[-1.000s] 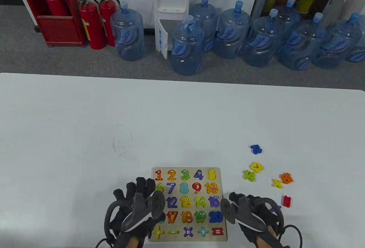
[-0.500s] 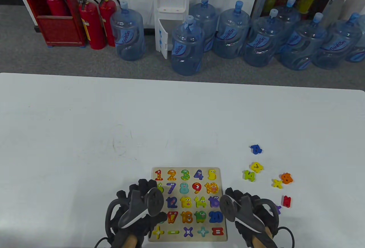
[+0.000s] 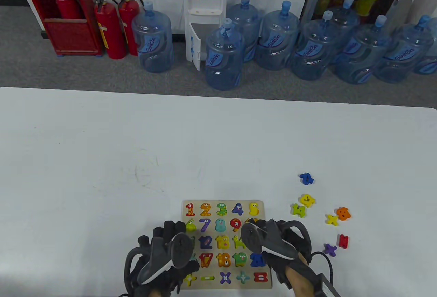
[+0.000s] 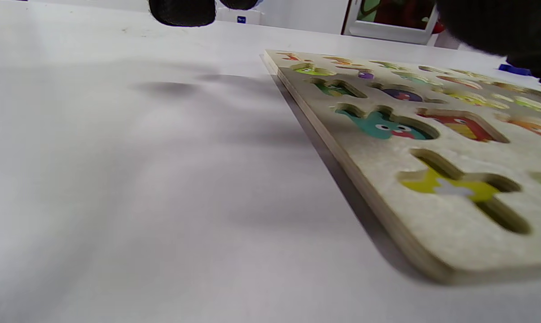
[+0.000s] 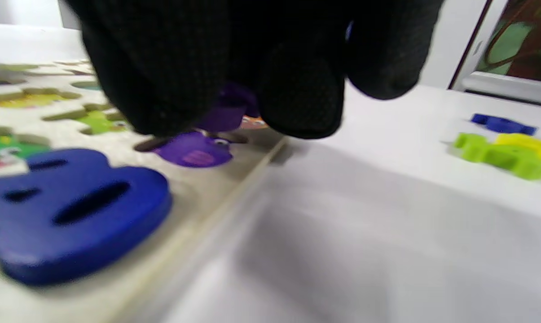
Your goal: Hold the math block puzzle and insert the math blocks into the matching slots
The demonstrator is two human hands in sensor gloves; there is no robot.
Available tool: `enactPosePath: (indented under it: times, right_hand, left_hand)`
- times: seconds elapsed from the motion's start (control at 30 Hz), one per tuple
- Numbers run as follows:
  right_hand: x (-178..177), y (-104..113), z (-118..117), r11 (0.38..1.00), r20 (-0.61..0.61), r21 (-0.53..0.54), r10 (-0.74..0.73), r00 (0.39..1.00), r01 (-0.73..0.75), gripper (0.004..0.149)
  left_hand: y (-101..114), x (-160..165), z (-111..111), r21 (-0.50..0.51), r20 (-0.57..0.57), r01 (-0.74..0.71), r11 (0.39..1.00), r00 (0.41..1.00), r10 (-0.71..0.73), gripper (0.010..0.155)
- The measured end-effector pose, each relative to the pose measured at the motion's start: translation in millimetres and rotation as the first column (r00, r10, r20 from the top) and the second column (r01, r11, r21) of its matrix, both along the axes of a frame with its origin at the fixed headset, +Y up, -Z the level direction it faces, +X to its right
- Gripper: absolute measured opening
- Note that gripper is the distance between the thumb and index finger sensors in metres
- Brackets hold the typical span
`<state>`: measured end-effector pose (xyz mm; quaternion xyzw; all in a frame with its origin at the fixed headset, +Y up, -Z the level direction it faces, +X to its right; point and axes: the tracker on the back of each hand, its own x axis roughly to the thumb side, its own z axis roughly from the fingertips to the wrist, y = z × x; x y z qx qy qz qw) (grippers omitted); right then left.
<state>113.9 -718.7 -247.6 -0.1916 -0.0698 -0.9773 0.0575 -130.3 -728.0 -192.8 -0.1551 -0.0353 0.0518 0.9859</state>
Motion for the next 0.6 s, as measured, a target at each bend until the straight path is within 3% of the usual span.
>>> enactPosePath:
  times: [0.27, 0.6]
  right_hand:
    - [-7.1, -9.8, -11.4, 0.996, -0.041, -0.042, 0.076, 0.996, -0.078, 0.066]
    - [-15.9, -11.1, -2.2, 0.984, -0.065, 0.033, 0.178, 0.982, -0.176, 0.067]
  left_hand:
    - [-1.6, -4.8, -2.3, 0.001, -0.030, -0.002, 1.000, 1.000, 0.002, 0.098]
    - [0.0, -3.6, -2.0, -0.007, -0.023, 0.001, 1.000, 1.000, -0.001, 0.098]
